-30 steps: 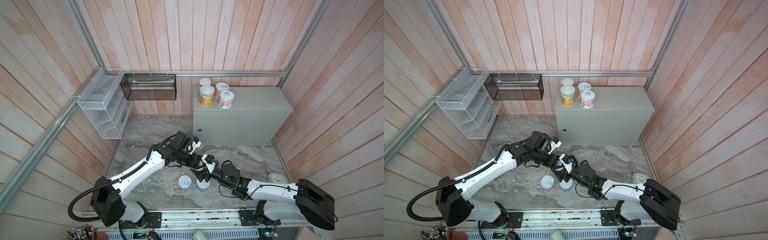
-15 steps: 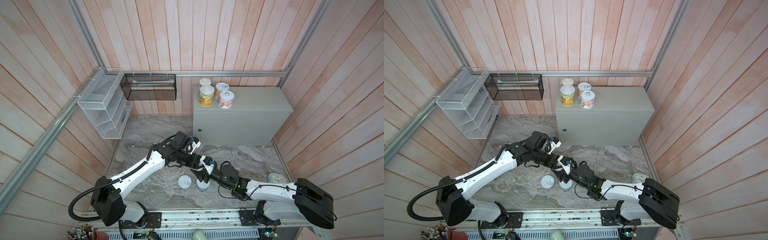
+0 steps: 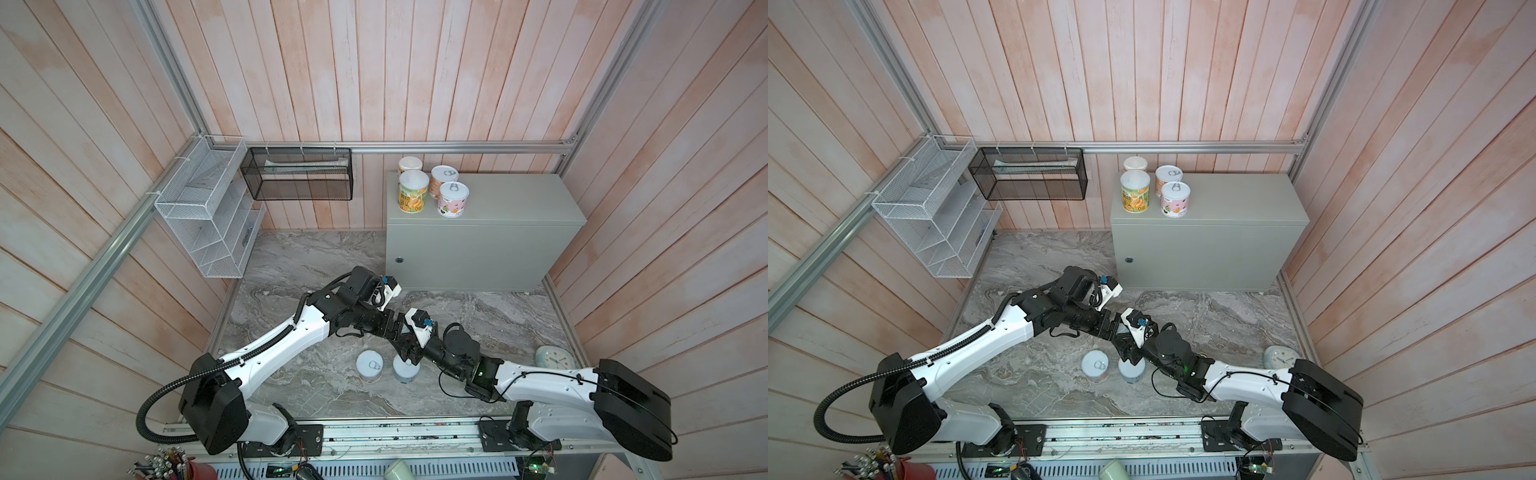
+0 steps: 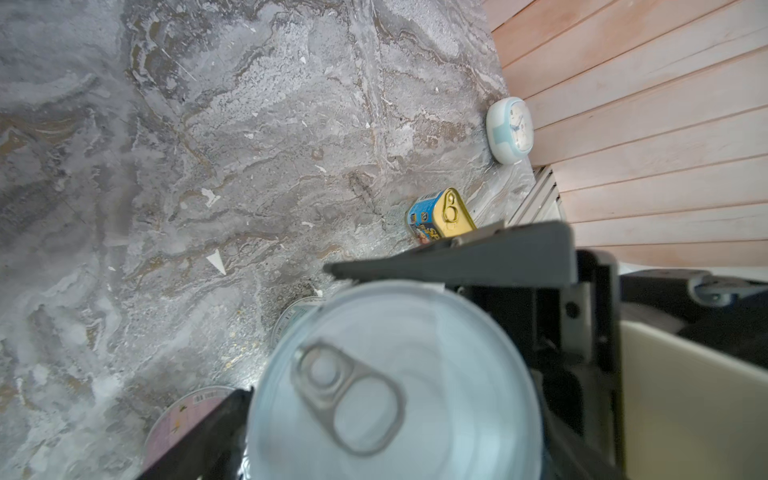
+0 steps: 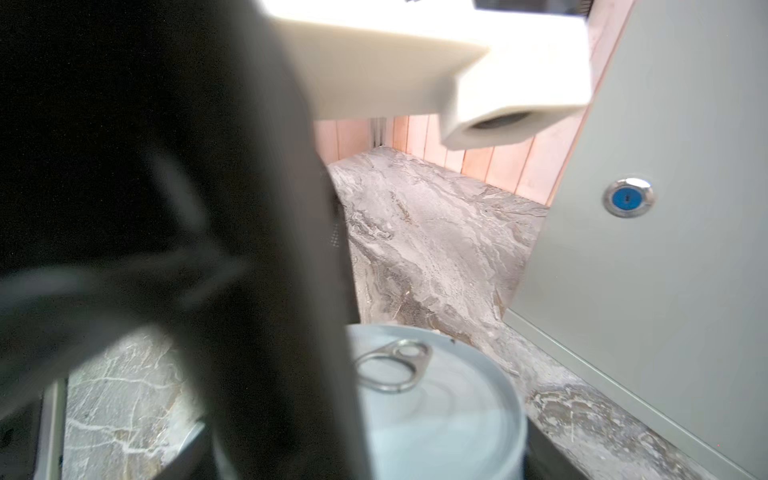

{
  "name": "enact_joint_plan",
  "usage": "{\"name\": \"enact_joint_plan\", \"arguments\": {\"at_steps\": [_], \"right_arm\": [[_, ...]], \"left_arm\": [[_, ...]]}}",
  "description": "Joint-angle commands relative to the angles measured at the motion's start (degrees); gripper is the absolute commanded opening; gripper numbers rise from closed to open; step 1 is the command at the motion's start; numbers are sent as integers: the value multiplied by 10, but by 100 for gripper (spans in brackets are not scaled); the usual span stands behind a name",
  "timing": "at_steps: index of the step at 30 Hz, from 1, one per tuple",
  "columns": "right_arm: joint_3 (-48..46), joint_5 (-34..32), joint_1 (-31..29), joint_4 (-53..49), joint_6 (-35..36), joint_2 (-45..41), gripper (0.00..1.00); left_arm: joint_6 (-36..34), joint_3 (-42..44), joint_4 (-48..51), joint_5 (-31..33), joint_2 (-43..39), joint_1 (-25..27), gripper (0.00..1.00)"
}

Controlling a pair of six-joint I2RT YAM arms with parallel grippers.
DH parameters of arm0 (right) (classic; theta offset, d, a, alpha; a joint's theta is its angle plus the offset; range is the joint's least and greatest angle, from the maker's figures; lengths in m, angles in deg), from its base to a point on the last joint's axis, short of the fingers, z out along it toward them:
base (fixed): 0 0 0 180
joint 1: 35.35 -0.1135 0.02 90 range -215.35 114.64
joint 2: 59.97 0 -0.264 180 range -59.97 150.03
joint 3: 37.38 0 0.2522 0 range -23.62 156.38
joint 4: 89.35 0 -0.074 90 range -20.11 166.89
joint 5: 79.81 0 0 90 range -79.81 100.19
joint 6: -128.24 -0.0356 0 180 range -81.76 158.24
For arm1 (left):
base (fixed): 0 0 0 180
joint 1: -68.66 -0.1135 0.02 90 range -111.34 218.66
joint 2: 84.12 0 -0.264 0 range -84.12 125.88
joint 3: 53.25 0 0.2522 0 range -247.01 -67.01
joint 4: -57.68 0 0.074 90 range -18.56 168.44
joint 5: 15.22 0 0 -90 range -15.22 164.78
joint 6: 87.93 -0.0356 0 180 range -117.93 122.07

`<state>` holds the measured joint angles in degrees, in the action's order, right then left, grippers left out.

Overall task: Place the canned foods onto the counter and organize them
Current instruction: 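Close right gripper on the teal can while left gripper opens and releases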

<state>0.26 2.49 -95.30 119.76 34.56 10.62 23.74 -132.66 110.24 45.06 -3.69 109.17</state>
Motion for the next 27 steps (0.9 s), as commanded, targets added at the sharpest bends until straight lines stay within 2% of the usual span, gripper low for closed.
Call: {"name": "enact_joint_plan", "arguments": {"at_steps": [1,14,21,24,27], "right_arm": [[3,-29,3,41,-18,-19,63],[4,-42,3,28,-32,-30,62],[-6,-51,3,34,-40,-52,62],[-2,-54,3,14,-45,-69,62],[1,-66,3,-6,-52,-93,62]], "left_arm": [[2,12,-1,3,-21,-8,100],[-16,57,-49,48,-112,-17,100],[-47,120,-109,74,-158,-18,100],[-49,145,-153,57,-179,-18,100],[-56,174,-223,-1,-200,-18,100]]}}
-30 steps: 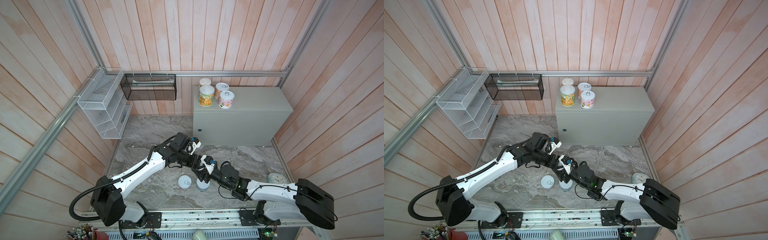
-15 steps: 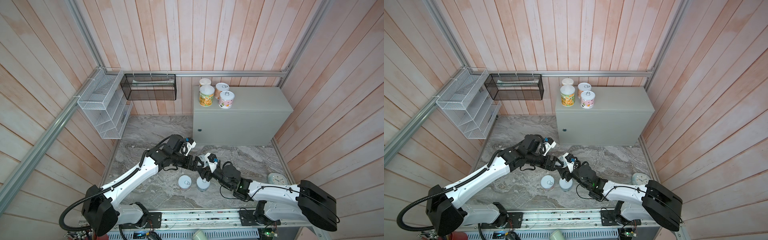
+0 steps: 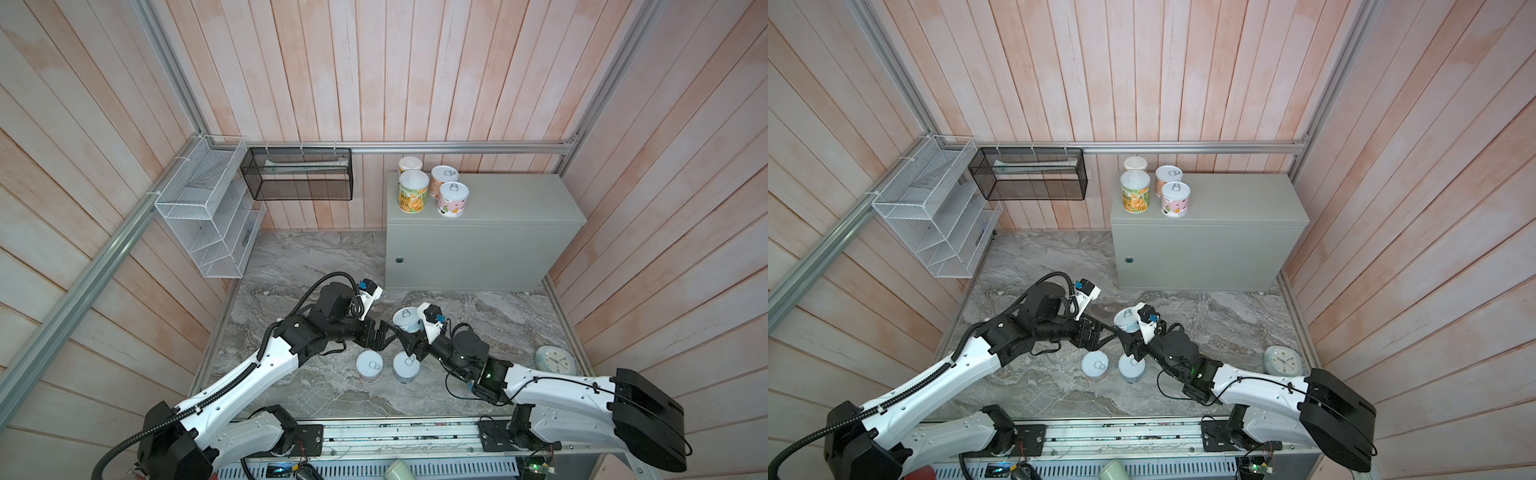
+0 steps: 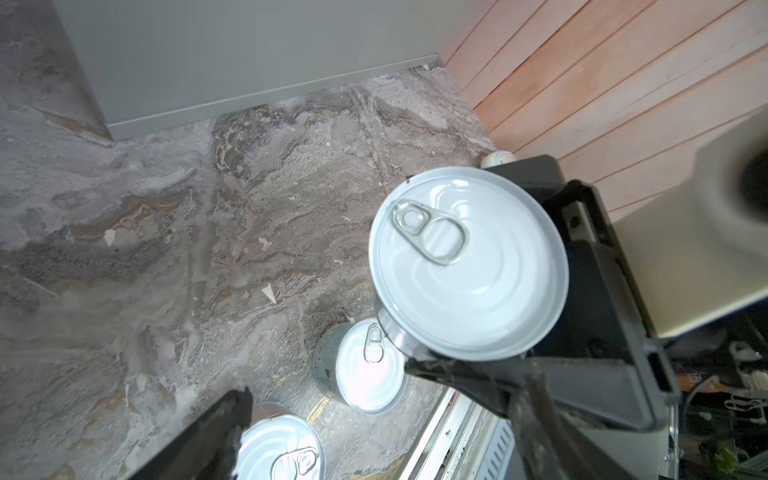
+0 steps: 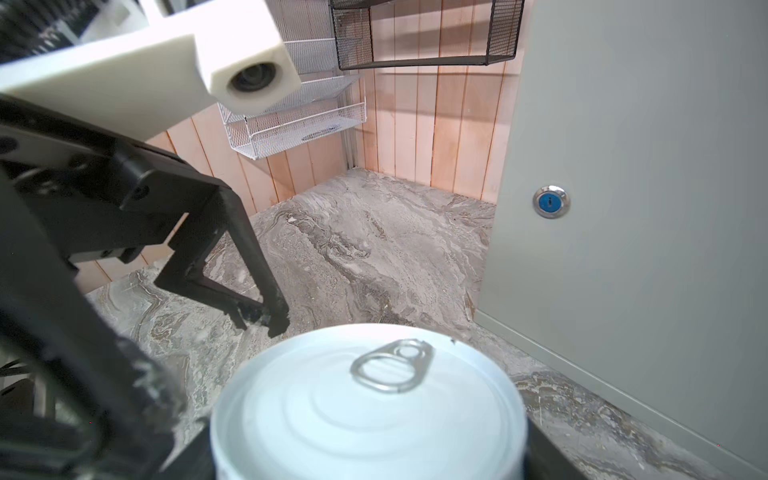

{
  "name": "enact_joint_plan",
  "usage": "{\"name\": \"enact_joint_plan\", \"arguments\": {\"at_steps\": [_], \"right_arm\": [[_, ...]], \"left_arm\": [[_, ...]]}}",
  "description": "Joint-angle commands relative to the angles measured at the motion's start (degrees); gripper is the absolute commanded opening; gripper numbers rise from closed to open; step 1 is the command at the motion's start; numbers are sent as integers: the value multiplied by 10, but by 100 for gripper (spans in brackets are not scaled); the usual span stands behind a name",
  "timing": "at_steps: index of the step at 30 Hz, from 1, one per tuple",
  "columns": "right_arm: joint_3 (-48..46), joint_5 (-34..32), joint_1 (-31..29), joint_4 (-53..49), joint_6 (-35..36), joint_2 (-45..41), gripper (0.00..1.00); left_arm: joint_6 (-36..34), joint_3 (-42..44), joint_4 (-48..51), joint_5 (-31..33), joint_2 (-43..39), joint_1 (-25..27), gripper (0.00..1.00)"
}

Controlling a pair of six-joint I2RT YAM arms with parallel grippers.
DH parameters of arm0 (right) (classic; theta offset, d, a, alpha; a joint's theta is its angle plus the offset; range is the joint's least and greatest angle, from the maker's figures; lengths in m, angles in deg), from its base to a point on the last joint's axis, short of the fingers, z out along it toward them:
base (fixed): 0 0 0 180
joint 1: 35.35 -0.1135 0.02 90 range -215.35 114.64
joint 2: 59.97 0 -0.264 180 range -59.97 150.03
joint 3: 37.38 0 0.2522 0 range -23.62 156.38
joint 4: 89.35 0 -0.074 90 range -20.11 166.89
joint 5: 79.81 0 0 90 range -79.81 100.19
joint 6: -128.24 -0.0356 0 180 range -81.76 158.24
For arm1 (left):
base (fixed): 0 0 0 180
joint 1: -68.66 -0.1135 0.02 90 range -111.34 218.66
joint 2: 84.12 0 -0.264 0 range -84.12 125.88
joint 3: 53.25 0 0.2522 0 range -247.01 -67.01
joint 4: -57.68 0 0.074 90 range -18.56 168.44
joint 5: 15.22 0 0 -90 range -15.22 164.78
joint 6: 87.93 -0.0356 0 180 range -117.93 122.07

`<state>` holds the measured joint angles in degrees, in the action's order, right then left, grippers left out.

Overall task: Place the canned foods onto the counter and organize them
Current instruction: 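Close right gripper on the teal can while left gripper opens and releases, then carry the teal can with right gripper up to the cabinet top while left arm withdraws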

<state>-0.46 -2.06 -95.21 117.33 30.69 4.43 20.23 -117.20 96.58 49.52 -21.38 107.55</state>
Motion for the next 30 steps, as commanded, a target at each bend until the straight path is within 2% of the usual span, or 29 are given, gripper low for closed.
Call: {"name": "enact_joint_plan", "arguments": {"at_steps": [1,5,12,18,24,30], "right_arm": [[9,-23,2,9,-13,-41,62],[23,-33,12,-38,-33,-87,63],[50,-45,28,-106,-26,-162,64],[105,-66,72,-193,-32,-200,63],[146,-103,117,-228,-24,-224,63],[208,-75,194,-260,-27,-200,62]], "left_arm": [[-24,28,-105,-65,-28,-1,100],[-29,55,-169,-138,-30,-1,100],[-43,76,-209,-173,-35,-1,100],[-34,79,-215,-185,-27,0,100],[-34,94,-226,-184,-44,0,100],[-32,87,-212,-159,-52,0,100]]}}
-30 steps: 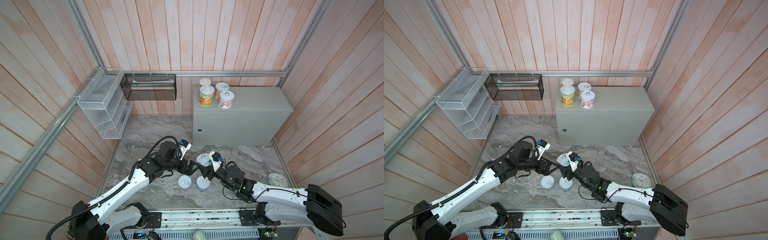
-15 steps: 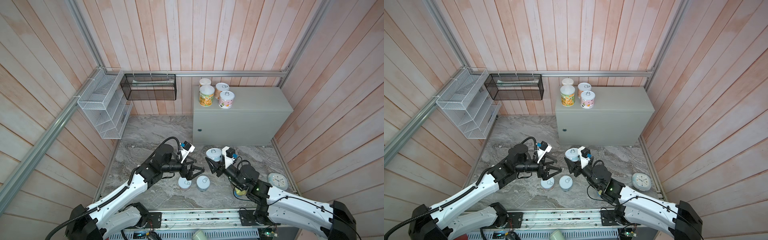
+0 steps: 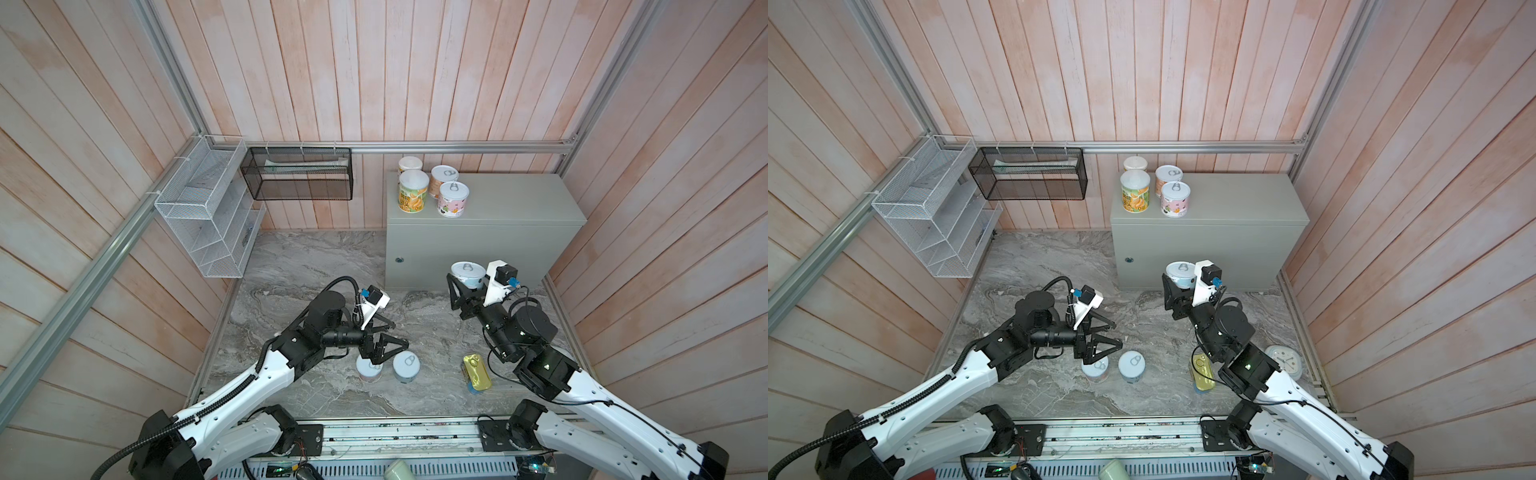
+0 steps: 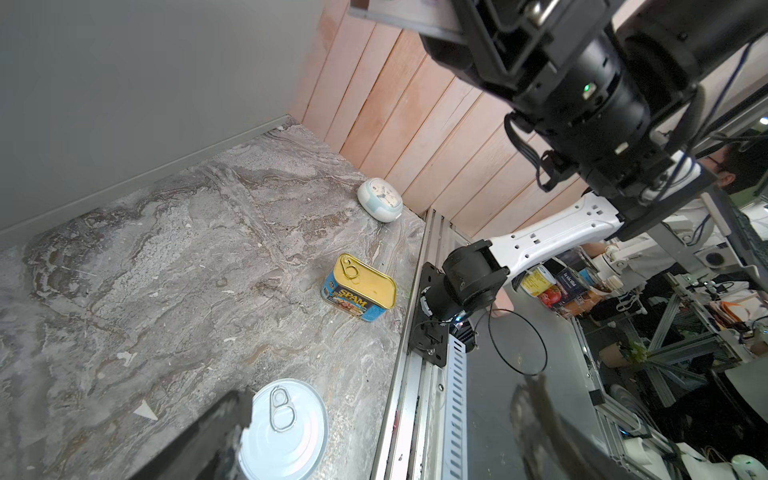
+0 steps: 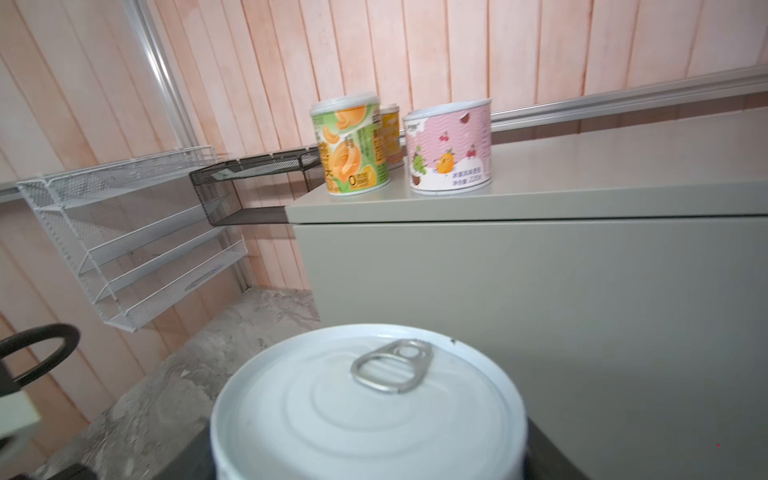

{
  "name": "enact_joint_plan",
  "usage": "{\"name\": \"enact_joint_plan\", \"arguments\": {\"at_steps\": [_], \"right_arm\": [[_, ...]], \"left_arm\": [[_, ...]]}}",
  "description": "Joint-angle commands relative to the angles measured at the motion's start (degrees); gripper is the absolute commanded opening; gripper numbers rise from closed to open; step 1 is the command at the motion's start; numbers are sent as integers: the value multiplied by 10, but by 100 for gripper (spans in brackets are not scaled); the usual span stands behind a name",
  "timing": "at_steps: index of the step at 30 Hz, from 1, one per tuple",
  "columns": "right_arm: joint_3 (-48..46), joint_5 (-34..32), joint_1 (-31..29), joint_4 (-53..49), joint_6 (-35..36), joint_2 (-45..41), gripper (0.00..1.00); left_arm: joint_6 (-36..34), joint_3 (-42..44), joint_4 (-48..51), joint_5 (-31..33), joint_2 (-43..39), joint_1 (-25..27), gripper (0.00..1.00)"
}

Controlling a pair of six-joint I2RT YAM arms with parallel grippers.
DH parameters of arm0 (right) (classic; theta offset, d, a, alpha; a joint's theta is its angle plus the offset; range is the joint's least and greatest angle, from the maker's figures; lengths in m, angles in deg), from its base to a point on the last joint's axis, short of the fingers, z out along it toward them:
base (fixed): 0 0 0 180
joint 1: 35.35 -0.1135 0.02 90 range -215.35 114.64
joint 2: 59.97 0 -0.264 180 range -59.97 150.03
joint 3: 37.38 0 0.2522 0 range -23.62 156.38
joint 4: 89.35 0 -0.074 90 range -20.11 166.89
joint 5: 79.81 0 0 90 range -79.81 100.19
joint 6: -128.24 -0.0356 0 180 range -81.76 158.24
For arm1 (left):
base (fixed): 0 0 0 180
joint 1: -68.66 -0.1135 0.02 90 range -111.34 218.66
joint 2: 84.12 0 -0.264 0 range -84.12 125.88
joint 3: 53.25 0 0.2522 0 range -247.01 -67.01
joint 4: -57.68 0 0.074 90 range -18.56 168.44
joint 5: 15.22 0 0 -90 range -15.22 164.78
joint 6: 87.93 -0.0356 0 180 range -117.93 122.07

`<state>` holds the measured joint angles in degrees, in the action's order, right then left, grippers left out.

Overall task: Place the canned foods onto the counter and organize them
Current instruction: 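Carry the teal can with right gripper up to the cabinet top while left arm withdraws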

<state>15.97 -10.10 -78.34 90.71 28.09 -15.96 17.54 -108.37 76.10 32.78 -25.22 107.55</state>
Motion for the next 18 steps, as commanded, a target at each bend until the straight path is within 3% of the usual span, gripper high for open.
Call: {"name": "enact_joint_plan", "arguments": {"at_steps": [1,9,18], "right_arm": [[53,10,36,5,2,9,62],[137,99,149,24,5,80,62],[243,158,231,43,12,182,63]], "left_arm": [[-5,-3,0,20,-15,-1,100],[-13,-30,82,154,-30,-1,100],[8,-11,105,200,-69,-3,100]]}}
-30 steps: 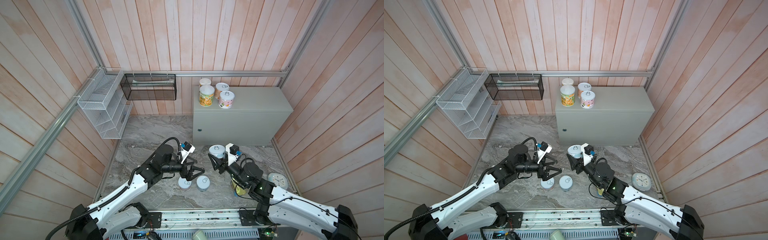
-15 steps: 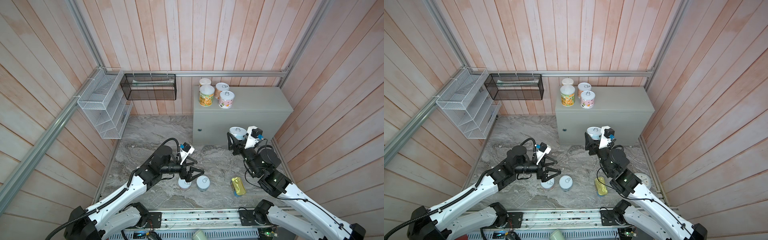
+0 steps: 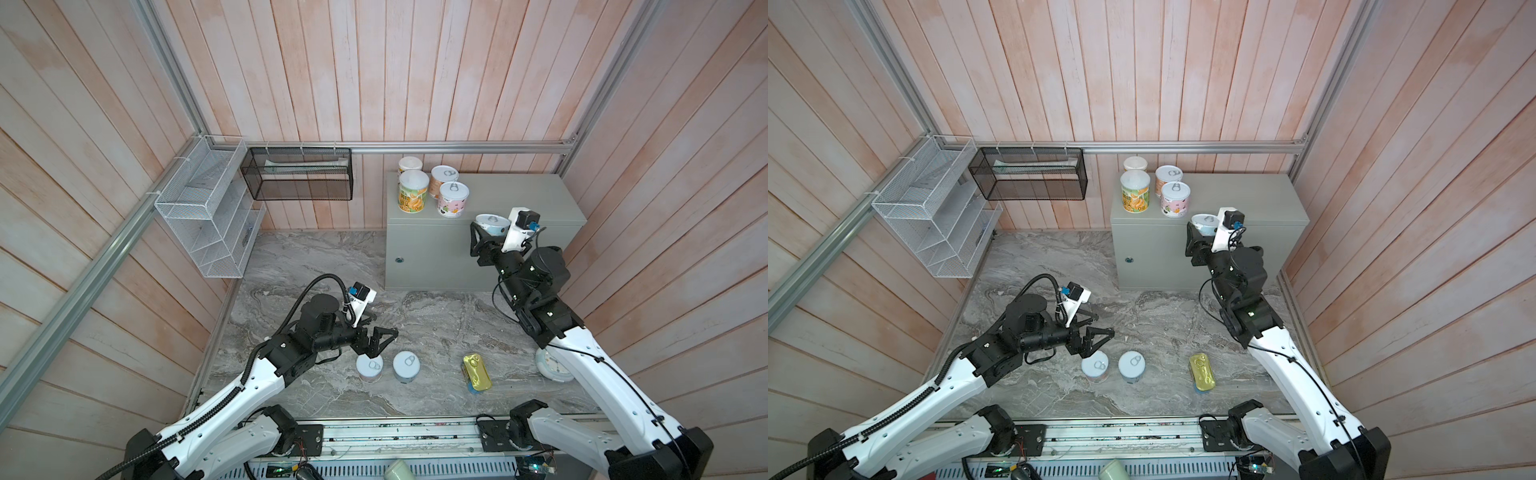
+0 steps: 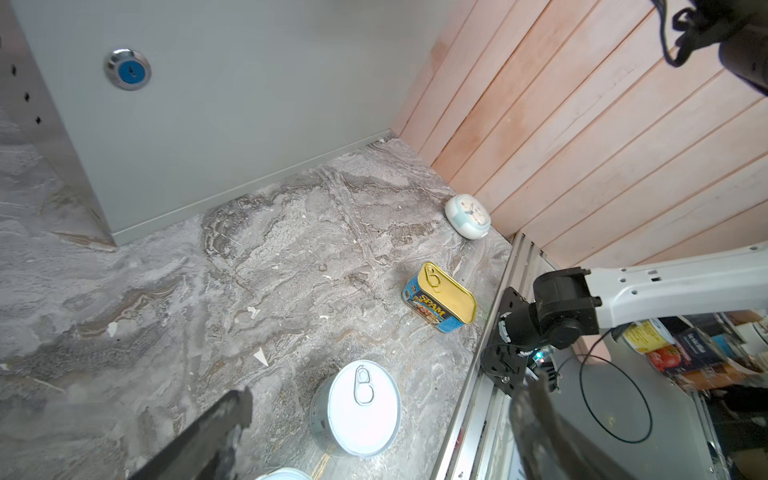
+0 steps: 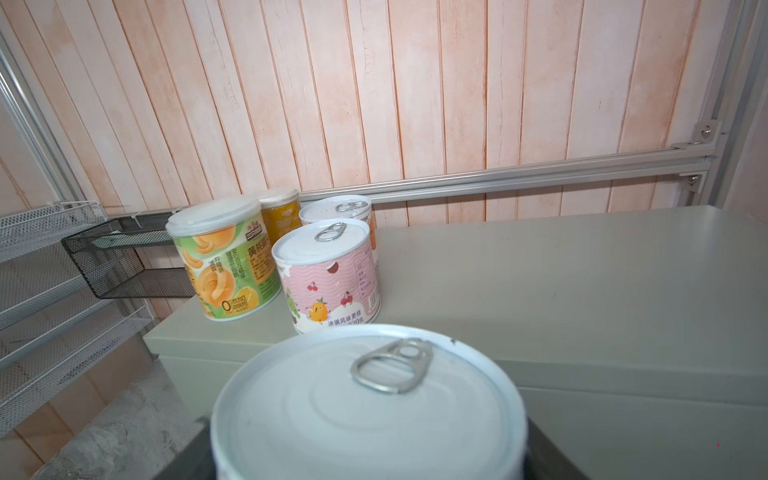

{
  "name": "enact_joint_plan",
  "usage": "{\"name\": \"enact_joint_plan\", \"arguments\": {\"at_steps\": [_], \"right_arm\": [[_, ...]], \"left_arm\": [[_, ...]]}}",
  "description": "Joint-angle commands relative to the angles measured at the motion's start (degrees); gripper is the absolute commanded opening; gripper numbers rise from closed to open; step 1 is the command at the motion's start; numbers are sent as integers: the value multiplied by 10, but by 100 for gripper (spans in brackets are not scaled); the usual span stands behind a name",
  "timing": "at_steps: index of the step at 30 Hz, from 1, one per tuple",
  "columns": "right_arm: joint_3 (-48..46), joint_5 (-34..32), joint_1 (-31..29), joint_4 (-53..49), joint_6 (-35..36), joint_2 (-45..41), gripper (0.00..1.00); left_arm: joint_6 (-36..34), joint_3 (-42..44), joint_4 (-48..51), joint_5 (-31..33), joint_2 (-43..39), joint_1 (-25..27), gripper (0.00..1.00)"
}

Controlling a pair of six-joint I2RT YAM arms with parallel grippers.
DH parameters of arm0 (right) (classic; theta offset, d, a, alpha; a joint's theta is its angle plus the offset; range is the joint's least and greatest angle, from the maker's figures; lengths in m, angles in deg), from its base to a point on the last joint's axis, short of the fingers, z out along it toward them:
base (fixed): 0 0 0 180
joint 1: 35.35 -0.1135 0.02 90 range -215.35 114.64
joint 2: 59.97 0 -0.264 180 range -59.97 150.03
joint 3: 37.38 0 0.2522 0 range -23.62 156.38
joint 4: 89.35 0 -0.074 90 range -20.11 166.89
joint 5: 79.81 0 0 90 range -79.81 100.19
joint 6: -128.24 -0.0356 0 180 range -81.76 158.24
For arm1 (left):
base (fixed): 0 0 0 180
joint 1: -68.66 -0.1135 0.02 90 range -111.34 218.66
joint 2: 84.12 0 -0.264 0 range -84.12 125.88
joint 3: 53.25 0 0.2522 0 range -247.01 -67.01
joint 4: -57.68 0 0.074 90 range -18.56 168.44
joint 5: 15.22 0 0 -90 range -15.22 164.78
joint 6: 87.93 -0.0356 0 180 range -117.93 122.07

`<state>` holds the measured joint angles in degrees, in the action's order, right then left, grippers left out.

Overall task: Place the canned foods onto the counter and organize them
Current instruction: 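Carry the teal can with right gripper up to the cabinet top while left arm withdraws, then lower the teal can onto the cabinet top beside the pink can, open right gripper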

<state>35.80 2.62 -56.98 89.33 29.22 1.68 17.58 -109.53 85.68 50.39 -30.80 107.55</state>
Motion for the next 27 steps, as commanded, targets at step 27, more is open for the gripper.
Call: {"name": "enact_joint_plan", "arguments": {"at_steps": [27], "right_arm": [[342,127,138,36,15,302,64]], "left_arm": [[77,15,66,133,-78,-5,100]]}}
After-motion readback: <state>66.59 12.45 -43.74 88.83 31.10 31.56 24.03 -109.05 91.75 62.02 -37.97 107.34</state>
